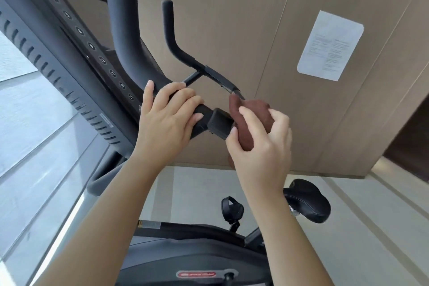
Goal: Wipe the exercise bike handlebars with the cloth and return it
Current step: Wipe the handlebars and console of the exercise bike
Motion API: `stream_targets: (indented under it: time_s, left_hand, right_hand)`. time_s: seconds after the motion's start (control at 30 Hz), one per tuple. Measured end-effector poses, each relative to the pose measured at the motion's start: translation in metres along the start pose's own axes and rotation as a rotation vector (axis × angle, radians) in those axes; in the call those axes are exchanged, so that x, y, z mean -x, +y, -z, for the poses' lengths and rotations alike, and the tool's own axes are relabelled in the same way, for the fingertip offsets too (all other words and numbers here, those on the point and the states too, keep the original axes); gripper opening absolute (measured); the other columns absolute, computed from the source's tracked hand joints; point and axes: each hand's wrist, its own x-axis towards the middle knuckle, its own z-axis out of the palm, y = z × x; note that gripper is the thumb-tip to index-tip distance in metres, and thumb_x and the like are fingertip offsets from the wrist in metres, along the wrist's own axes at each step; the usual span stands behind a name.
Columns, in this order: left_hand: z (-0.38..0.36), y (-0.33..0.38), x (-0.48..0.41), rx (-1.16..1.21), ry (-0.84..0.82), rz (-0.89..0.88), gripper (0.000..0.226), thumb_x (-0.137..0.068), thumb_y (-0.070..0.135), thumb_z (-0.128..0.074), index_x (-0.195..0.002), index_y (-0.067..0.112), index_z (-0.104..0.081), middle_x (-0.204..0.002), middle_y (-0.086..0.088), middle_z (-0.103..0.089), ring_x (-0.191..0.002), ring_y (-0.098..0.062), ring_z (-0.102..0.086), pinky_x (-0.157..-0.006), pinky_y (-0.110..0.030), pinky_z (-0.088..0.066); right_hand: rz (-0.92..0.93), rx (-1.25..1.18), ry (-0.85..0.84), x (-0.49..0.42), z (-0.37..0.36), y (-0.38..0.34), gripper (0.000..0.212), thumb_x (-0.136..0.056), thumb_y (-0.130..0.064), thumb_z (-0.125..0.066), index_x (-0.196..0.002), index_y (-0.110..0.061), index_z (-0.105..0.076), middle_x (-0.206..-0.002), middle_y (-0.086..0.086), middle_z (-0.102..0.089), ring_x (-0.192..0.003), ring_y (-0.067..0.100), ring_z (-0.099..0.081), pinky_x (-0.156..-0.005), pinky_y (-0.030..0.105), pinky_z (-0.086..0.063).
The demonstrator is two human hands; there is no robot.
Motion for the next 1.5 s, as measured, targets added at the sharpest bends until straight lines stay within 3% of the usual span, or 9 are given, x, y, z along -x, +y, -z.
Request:
stream_targets:
  time_s: [0.27, 0.33, 0.47, 0.6, 0.9, 1.0, 1.13, 1.33, 1.5]
  left_hand:
    - [0.003, 0.005, -0.001, 0.040, -0.027, 0.056, 0.029, -0.095, 0.027, -0.041, -0.103, 0.012, -0.065, -0.107, -0.005, -0.065, -0.113, -0.024, -0.044, -0.104, -0.052, -0.019]
    - [0.003, 0.005, 0.000, 0.037, -0.023, 0.056, 0.029, -0.095, 0.027, -0.042, -0.103, 0.012, -0.066, -0.106, -0.004, -0.065, -0.113, -0.023, -0.044, -0.103, -0.052, -0.019]
    - [0.003, 0.005, 0.000, 0.024, -0.009, 0.049, 0.027, -0.094, 0.025, -0.044, -0.102, 0.011, -0.065, -0.106, -0.004, -0.065, -0.112, -0.022, -0.045, -0.102, -0.052, -0.022]
    - [0.003, 0.008, 0.002, 0.028, -0.012, 0.065, 0.028, -0.095, 0.025, -0.041, -0.103, 0.011, -0.064, -0.107, -0.004, -0.065, -0.115, -0.023, -0.045, -0.103, -0.052, -0.022]
    - [0.007, 0.014, 0.003, 0.089, -0.067, 0.119, 0.032, -0.092, 0.032, -0.044, -0.107, 0.013, -0.064, -0.111, -0.003, -0.064, -0.119, -0.022, -0.043, -0.102, -0.057, -0.025]
    - [0.010, 0.021, 0.001, 0.098, -0.097, 0.156, 0.037, -0.089, 0.037, -0.045, -0.108, 0.012, -0.065, -0.112, -0.005, -0.064, -0.121, -0.026, -0.044, -0.103, -0.059, -0.024]
    - [0.015, 0.042, 0.003, 0.113, -0.106, 0.200, 0.041, -0.087, 0.039, -0.047, -0.113, 0.011, -0.061, -0.119, -0.007, -0.060, -0.127, -0.028, -0.041, -0.107, -0.053, -0.018]
    - [0.010, 0.082, 0.009, 0.092, -0.136, 0.144, 0.040, -0.086, 0.035, -0.053, -0.113, 0.007, -0.060, -0.121, -0.009, -0.059, -0.124, -0.028, -0.044, -0.104, -0.056, -0.027]
    - [0.005, 0.101, 0.013, 0.020, -0.167, 0.173, 0.040, -0.086, 0.034, -0.055, -0.111, 0.004, -0.061, -0.122, -0.014, -0.057, -0.123, -0.032, -0.045, -0.098, -0.057, -0.033]
  right_hand:
    - [-0.081, -0.253, 0.040, -0.006, 0.022, 0.017, 0.032, -0.075, -0.013, -0.069, -0.107, -0.016, -0.068, -0.112, 0.011, -0.050, -0.103, 0.021, -0.054, -0.090, 0.025, -0.046]
    - [-0.057, -0.277, 0.071, -0.011, 0.014, -0.005, 0.032, -0.075, -0.019, -0.067, -0.107, -0.020, -0.067, -0.113, 0.008, -0.051, -0.102, 0.019, -0.054, -0.086, 0.019, -0.045]
    - [-0.022, 0.023, -0.023, -0.009, -0.005, -0.031, 0.033, -0.073, -0.027, -0.064, -0.106, -0.027, -0.067, -0.110, 0.013, -0.057, -0.085, 0.031, -0.053, -0.062, 0.035, -0.048]
    - [0.044, -0.011, -0.027, -0.004, 0.000, -0.009, 0.032, -0.073, -0.026, -0.064, -0.105, -0.027, -0.068, -0.108, 0.013, -0.058, -0.084, 0.031, -0.052, -0.059, 0.033, -0.046]
    - [-0.070, -0.412, -0.126, 0.005, 0.017, 0.092, 0.032, -0.075, -0.006, -0.066, -0.105, -0.017, -0.067, -0.109, 0.010, -0.052, -0.101, 0.006, -0.049, -0.092, 0.007, -0.036]
    - [-0.134, -0.502, -0.220, -0.008, 0.021, 0.108, 0.036, -0.075, 0.003, -0.067, -0.104, -0.018, -0.067, -0.111, 0.010, -0.052, -0.106, 0.014, -0.052, -0.096, 0.014, -0.038]
    - [-0.060, -0.610, -0.088, -0.020, 0.022, 0.087, 0.032, -0.076, -0.010, -0.064, -0.106, -0.020, -0.065, -0.111, 0.005, -0.052, -0.105, -0.002, -0.049, -0.092, 0.012, -0.039]
    - [0.143, -0.484, -0.286, -0.026, 0.016, 0.068, 0.032, -0.073, -0.025, -0.064, -0.105, -0.026, -0.068, -0.108, 0.005, -0.052, -0.099, 0.026, -0.053, -0.076, 0.038, -0.052]
    - [0.198, -0.642, -0.350, -0.032, 0.005, 0.115, 0.031, -0.072, -0.023, -0.063, -0.102, -0.026, -0.068, -0.105, 0.000, -0.050, -0.098, 0.009, -0.052, -0.080, 0.011, -0.043]
